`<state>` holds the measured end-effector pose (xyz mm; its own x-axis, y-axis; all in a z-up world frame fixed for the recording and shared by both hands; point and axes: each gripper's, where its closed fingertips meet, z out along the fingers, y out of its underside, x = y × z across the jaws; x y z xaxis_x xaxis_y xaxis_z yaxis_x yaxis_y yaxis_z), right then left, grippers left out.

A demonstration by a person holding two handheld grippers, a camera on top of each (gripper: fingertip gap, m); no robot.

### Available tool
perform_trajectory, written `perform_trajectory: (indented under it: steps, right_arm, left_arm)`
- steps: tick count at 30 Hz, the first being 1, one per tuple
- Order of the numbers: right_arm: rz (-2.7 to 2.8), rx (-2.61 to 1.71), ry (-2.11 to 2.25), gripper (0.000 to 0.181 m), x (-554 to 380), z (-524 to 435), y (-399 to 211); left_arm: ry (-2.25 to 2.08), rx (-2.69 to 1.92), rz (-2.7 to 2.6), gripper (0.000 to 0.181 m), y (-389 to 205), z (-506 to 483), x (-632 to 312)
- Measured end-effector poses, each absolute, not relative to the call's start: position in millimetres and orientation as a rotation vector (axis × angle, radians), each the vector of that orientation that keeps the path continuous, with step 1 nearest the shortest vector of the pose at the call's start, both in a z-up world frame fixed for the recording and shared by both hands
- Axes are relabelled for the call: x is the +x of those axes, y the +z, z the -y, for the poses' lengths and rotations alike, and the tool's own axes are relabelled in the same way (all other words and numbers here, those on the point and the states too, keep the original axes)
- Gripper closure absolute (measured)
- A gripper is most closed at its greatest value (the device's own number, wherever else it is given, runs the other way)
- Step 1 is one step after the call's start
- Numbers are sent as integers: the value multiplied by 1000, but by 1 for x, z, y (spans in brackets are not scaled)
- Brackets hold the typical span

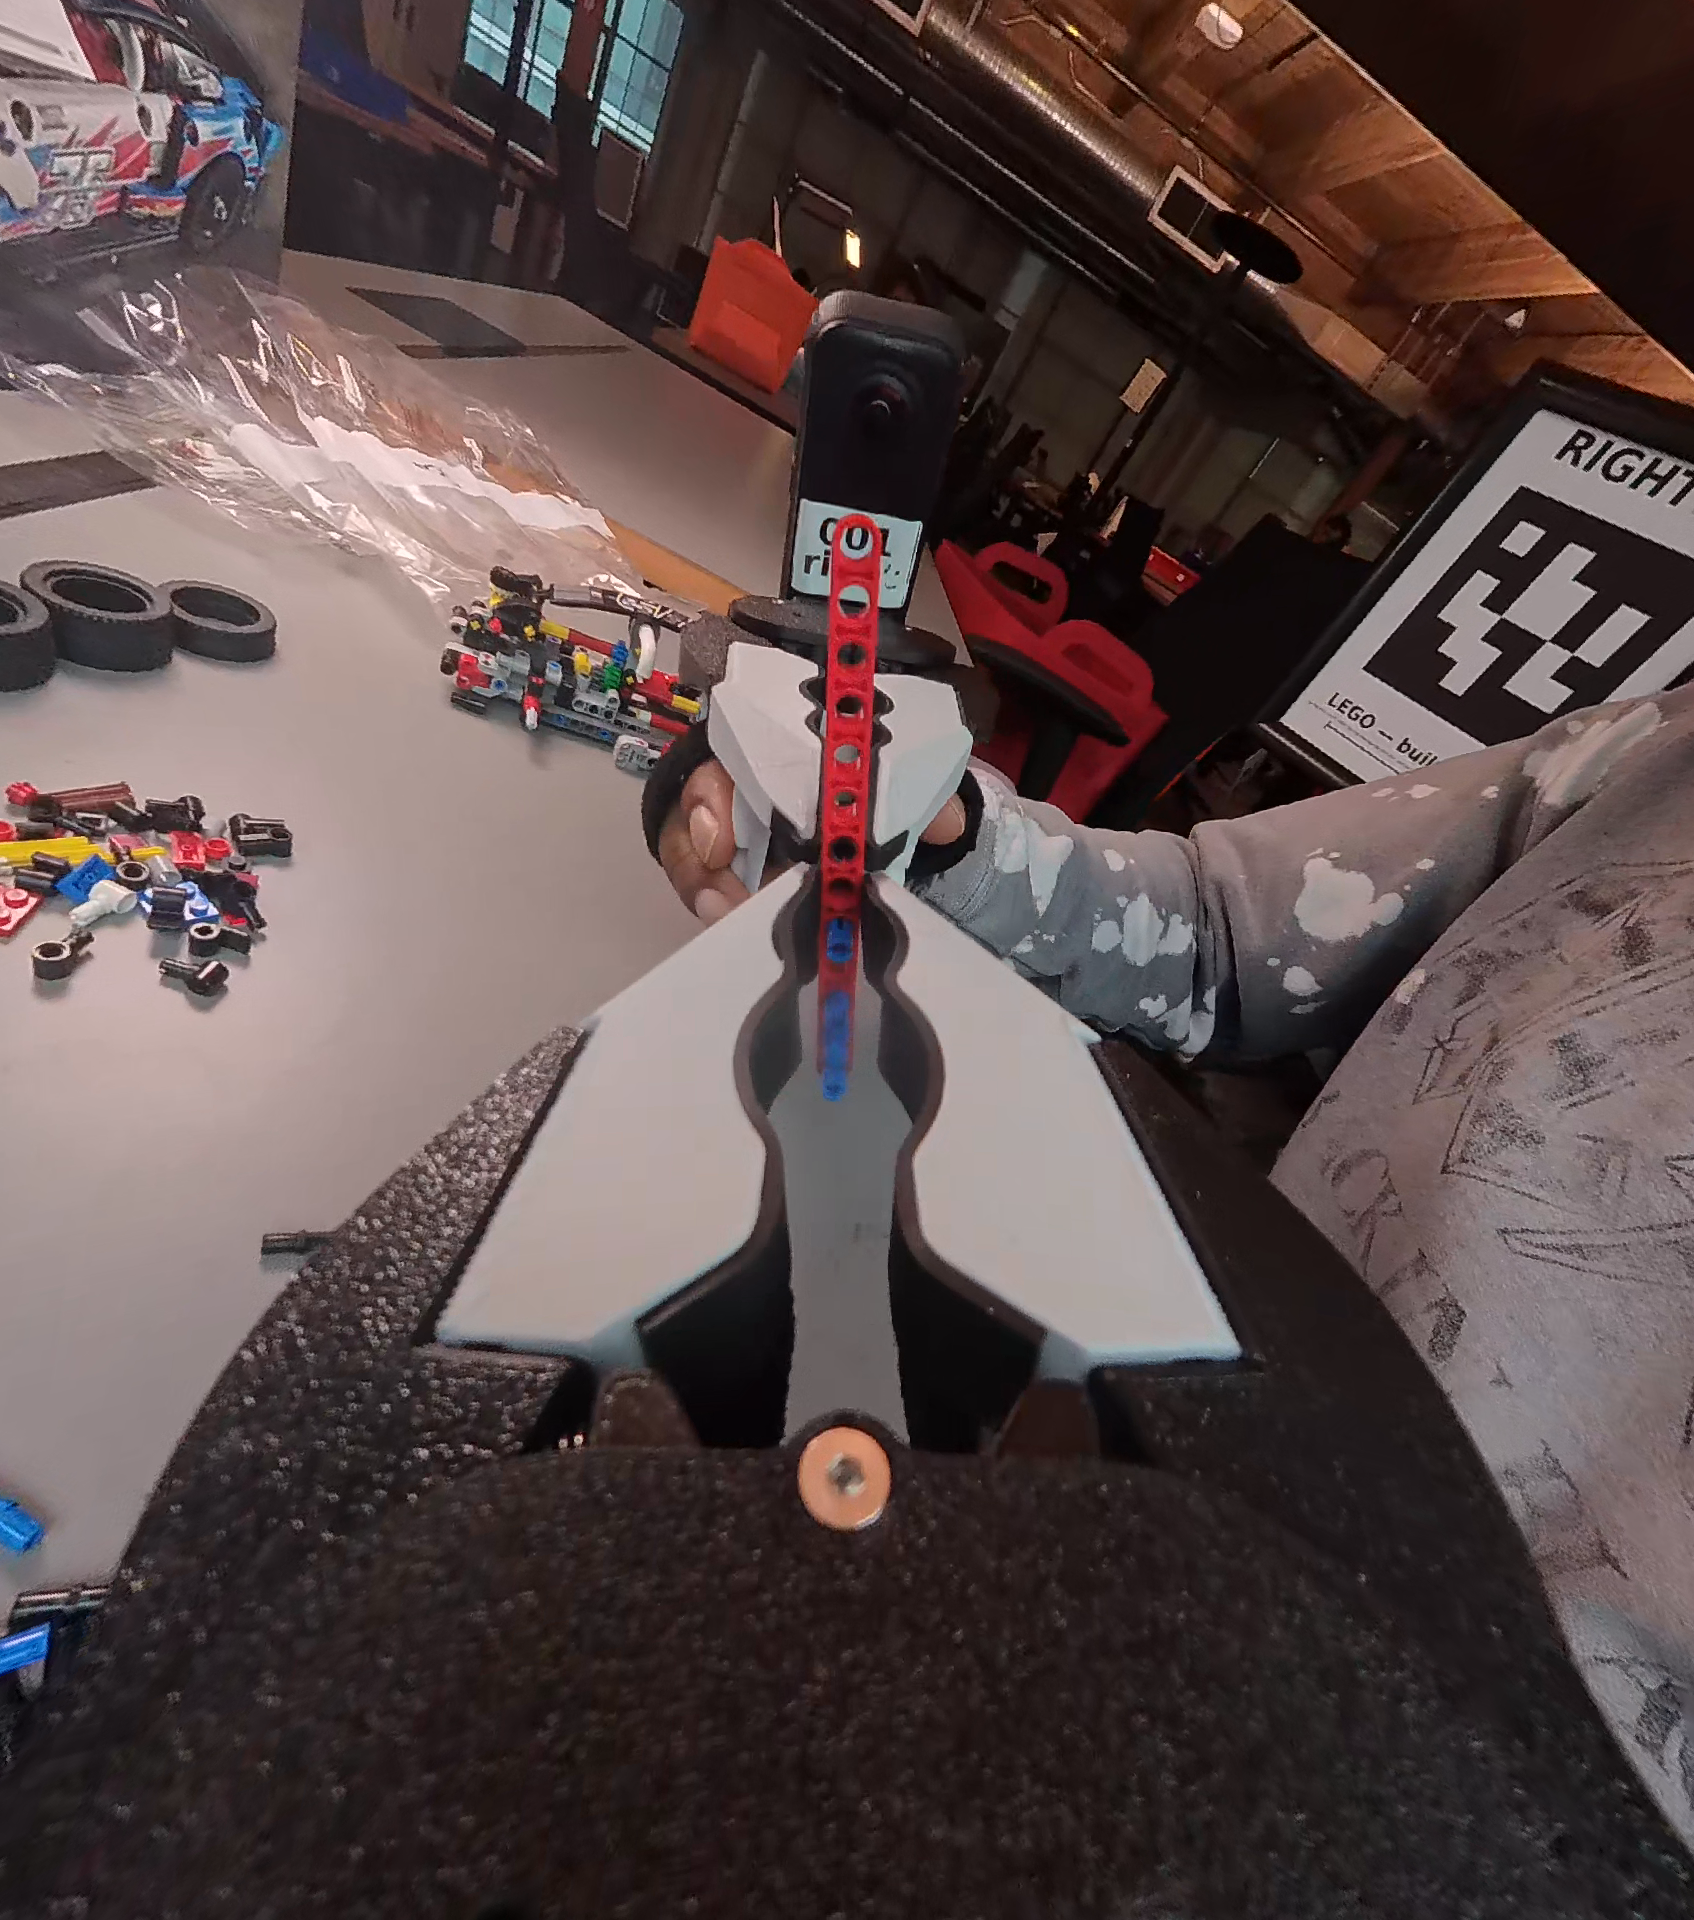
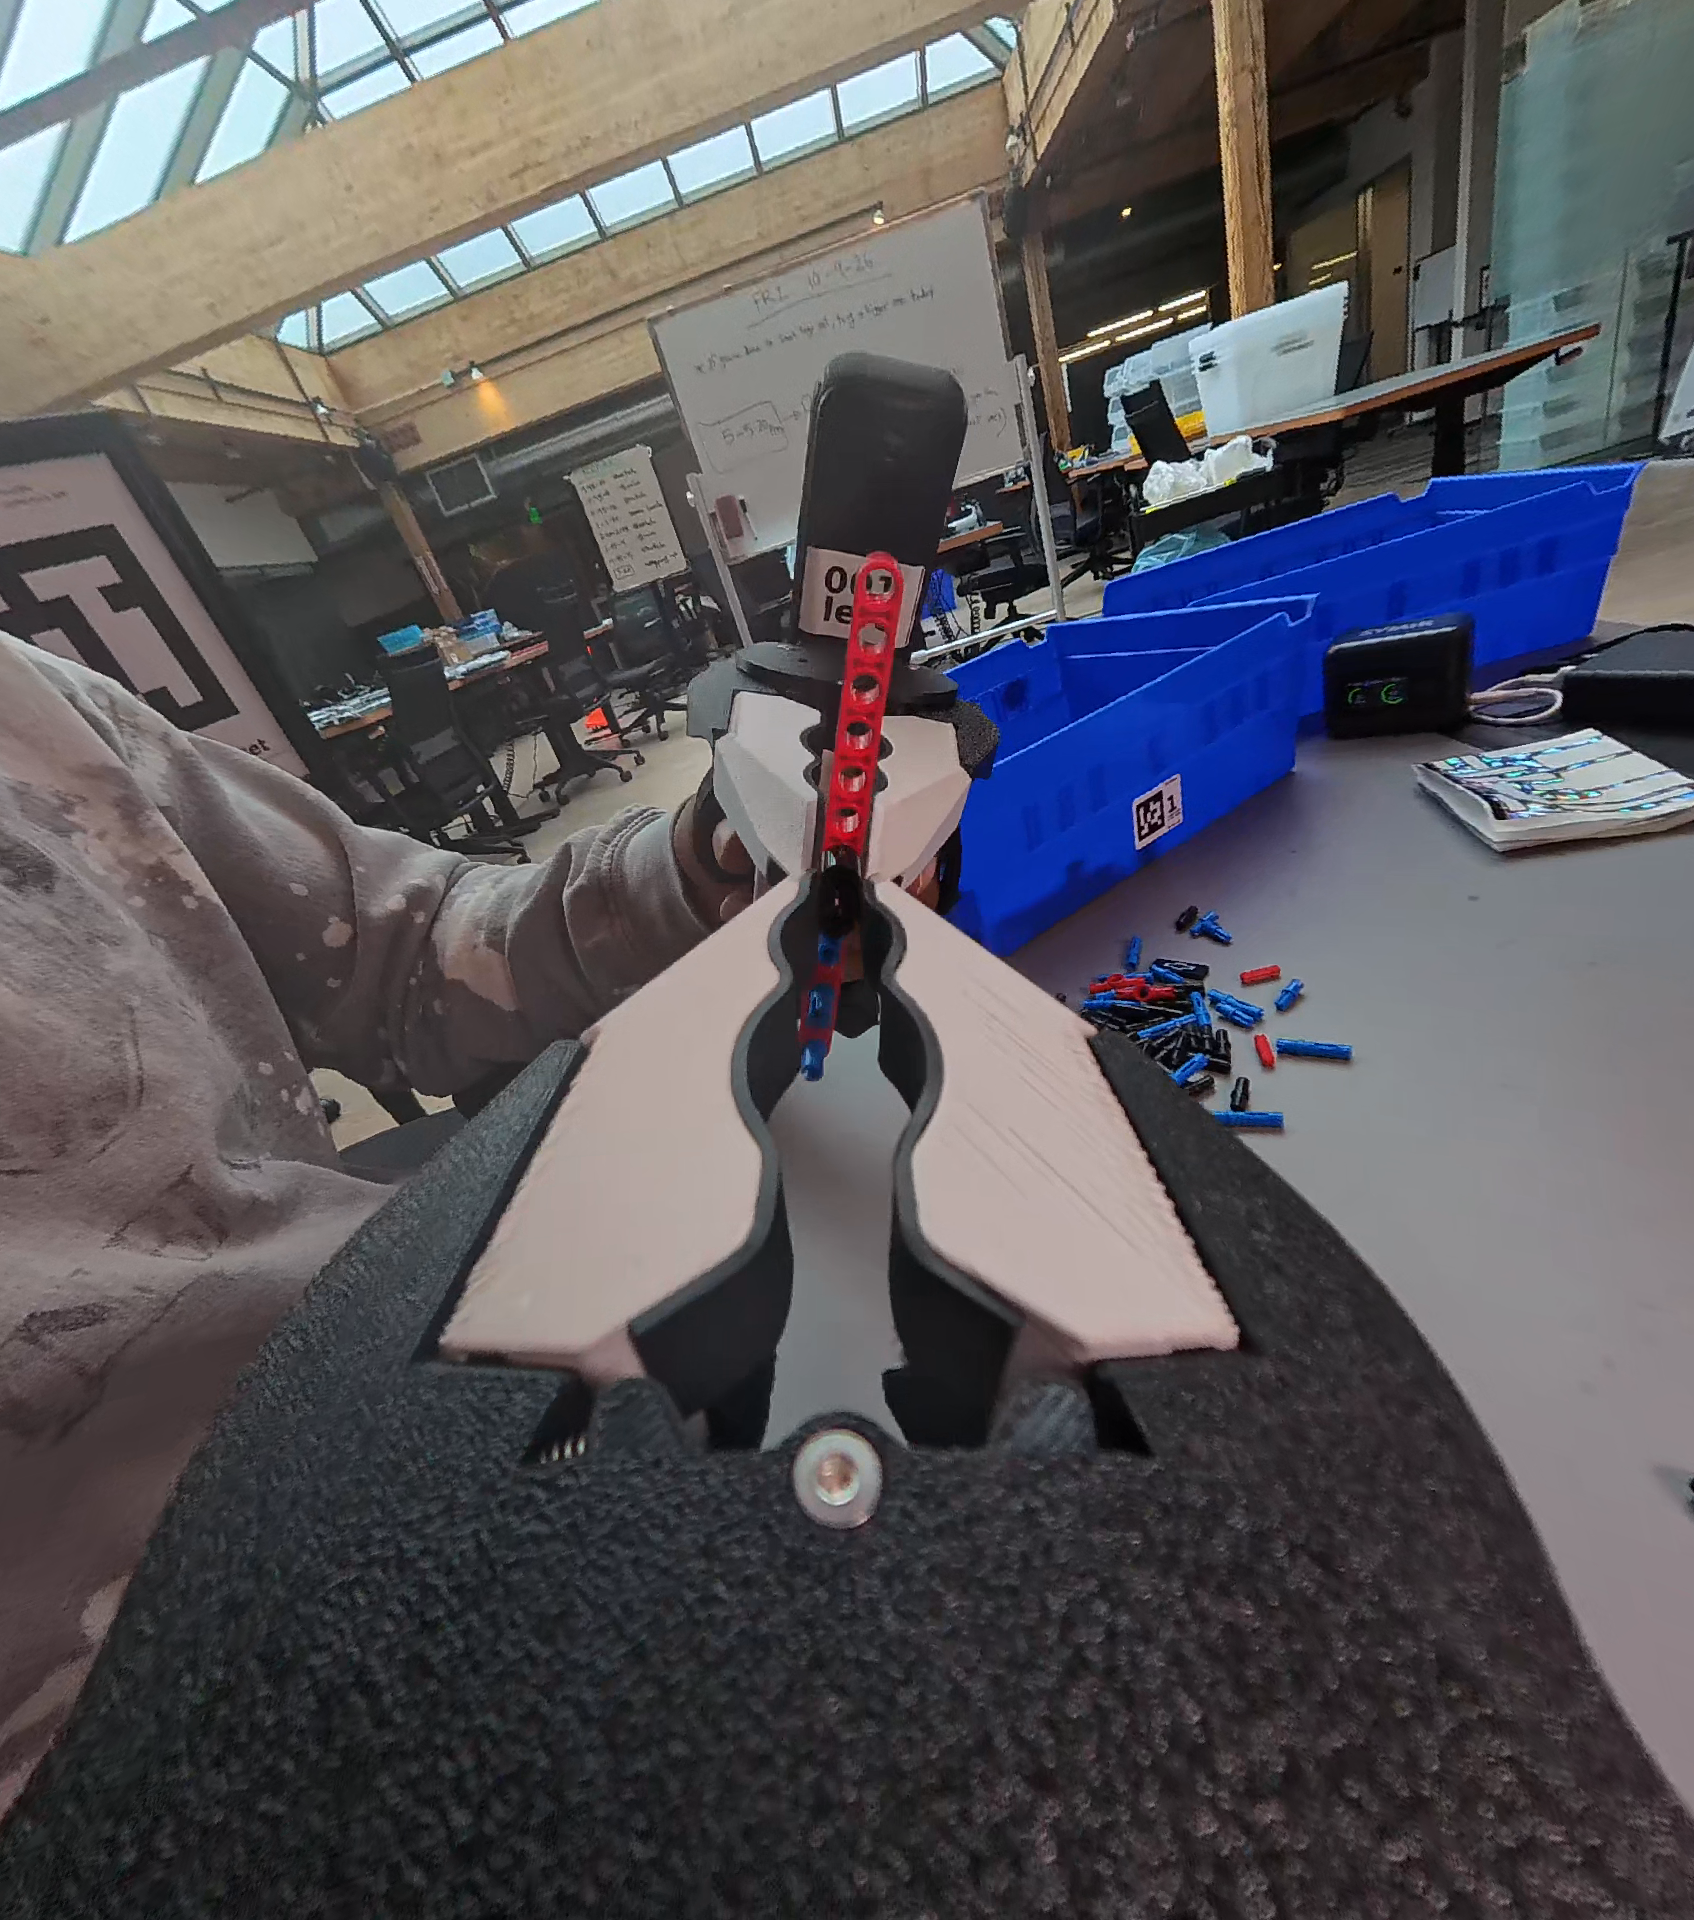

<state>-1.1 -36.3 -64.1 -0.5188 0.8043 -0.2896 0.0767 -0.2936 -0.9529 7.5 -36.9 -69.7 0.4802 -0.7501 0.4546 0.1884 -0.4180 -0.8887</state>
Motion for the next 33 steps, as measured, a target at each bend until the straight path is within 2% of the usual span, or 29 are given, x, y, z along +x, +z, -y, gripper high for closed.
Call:
perform_trajectory:
  steps: [10,13,15,20,22,24,27,30,33]
  right_arm:
    - [1425,-1138,1777,175,-4,27,-64]
    - [1455,-1132,1440,175,-13,13,-79]
    - [1459,-1097,1199,175,-16,1,-83]
    - [1489,-955,656,174,-24,-12,-92]
    - [1510,-877,521,174,-27,-7,-96]
    - [1531,-828,444,173,-31,-1,-98]
    - [1543,-782,710,161,-27,24,-87]
    - [1615,-915,1365,142,-6,53,-71]
    - [1676,-970,1812,147,16,70,-67]
  left_arm:
    - [-1147,-1653,-419,176,-66,30,4]
    - [-1075,-1711,-326,174,-81,18,-11]
    - [-1036,-1696,-254,159,-79,11,-24]
    - [-949,-1683,-273,153,-76,9,-21]
    - [-847,-1684,-273,154,-79,5,-24]
    - [-796,-1675,-298,167,-79,5,-26]
    - [-810,-1620,-439,174,-70,18,-26]
    - [-1012,-1475,-699,175,-57,58,-9]
    - [-1228,-1335,-820,176,-46,89,8]
